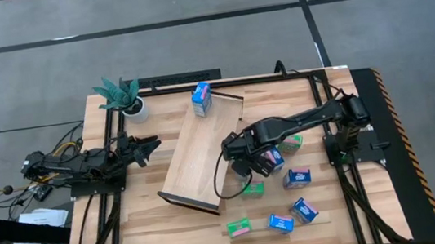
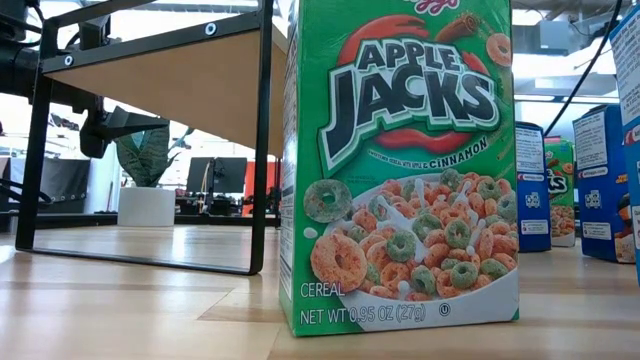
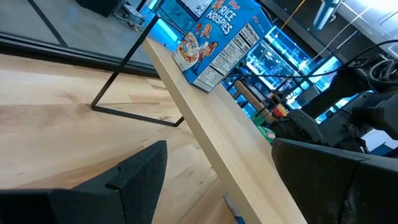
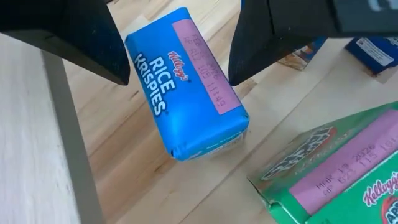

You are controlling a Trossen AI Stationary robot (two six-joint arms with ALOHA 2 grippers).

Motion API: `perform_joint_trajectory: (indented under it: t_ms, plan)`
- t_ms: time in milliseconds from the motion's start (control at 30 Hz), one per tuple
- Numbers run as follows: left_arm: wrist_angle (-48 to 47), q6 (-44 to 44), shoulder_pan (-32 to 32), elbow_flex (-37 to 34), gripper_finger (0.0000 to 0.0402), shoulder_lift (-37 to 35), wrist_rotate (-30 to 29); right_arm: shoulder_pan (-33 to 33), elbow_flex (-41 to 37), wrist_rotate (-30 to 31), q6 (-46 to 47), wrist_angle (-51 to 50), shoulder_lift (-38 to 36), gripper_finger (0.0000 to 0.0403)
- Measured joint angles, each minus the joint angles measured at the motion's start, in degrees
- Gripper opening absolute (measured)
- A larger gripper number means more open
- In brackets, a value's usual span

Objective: Stack cereal on shelf
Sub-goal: Put the top light blue cereal box on the shelf aligned with the other light blue cereal box

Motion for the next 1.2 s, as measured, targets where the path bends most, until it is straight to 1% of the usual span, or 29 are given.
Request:
perform_joint_trajectory:
  t_ms: [300,633,800,1200]
  plan:
    - [0.0,0.0,0.01,0.0,0.028,0.0,0.0,-0.01,0.0,-1.79,0.04,-1.05,0.0,0.0267]
    - [0.0,0.0,-0.01,0.0,0.028,0.0,0.0,-0.02,0.0,-1.61,0.06,-1.74,0.0,0.0264]
    - [0.0,0.04,-0.01,0.0,0.028,0.0,0.01,-0.01,0.0,-0.39,0.08,-2.29,0.0,0.0259]
    - [0.0,0.42,0.0,0.0,0.028,0.0,0.0,-0.02,0.0,-0.02,1.55,-3.25,-0.02,0.0191]
